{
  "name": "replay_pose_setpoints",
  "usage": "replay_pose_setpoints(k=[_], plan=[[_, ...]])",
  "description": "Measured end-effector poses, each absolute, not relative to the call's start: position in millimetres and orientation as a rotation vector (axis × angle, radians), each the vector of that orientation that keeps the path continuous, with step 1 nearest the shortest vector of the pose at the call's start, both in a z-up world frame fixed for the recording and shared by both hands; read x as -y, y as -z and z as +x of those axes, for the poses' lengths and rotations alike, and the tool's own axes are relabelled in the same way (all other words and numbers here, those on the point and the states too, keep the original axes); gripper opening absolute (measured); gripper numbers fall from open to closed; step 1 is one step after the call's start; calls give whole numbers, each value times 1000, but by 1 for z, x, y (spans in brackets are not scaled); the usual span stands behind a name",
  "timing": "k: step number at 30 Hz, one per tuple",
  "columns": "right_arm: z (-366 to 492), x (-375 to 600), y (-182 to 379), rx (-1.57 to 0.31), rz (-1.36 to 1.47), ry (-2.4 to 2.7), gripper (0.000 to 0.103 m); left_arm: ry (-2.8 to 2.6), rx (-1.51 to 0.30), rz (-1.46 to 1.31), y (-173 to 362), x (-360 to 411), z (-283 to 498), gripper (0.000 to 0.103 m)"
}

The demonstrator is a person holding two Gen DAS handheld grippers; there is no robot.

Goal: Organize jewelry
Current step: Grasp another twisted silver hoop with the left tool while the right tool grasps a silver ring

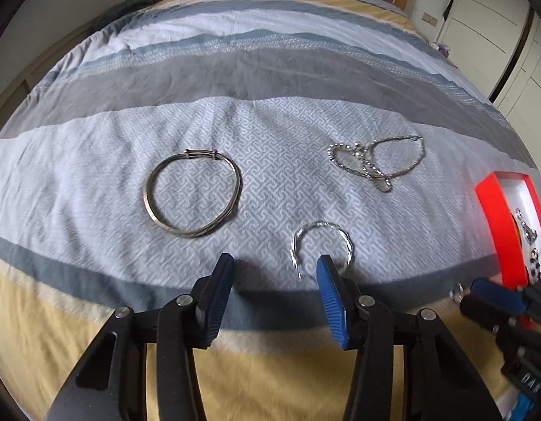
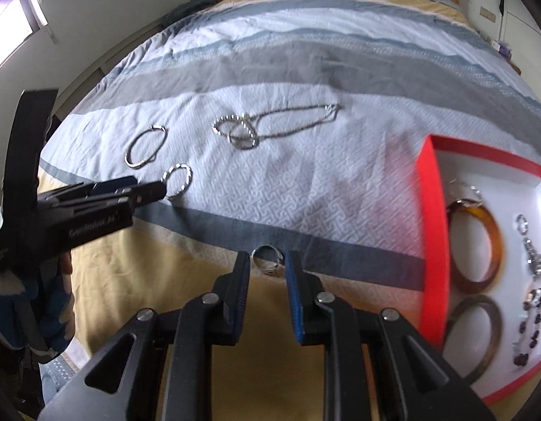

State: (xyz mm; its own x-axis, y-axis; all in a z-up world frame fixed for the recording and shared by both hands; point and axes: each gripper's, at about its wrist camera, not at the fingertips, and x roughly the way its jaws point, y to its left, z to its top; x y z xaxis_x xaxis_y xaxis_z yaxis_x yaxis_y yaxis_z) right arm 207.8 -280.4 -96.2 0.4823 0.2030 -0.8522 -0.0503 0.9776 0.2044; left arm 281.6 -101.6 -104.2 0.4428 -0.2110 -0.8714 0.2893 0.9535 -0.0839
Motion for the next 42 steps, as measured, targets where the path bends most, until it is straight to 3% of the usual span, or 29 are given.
replay_pose_setpoints(k=[7,10,12,14,28,42], plan=[[213,278,115,-1072,168,-165,22,306,-1067,127,119,115,290,41],[213,274,116,-1071,163,-177,22,315,-1067,122,120,118,291,25],[212,271,117,-1072,151,-183,21,328,-1069,120,120,119,291,8],[210,268,116,-1071,145,-187,19,333,-1067,124,120,121,288,4],[189,266,86,-1020,141,-191,18,327,-1006,141,89,116,259,3],[131,310,-8,-851,144,-106,18,373,-858,161,-7,137,203,3]])
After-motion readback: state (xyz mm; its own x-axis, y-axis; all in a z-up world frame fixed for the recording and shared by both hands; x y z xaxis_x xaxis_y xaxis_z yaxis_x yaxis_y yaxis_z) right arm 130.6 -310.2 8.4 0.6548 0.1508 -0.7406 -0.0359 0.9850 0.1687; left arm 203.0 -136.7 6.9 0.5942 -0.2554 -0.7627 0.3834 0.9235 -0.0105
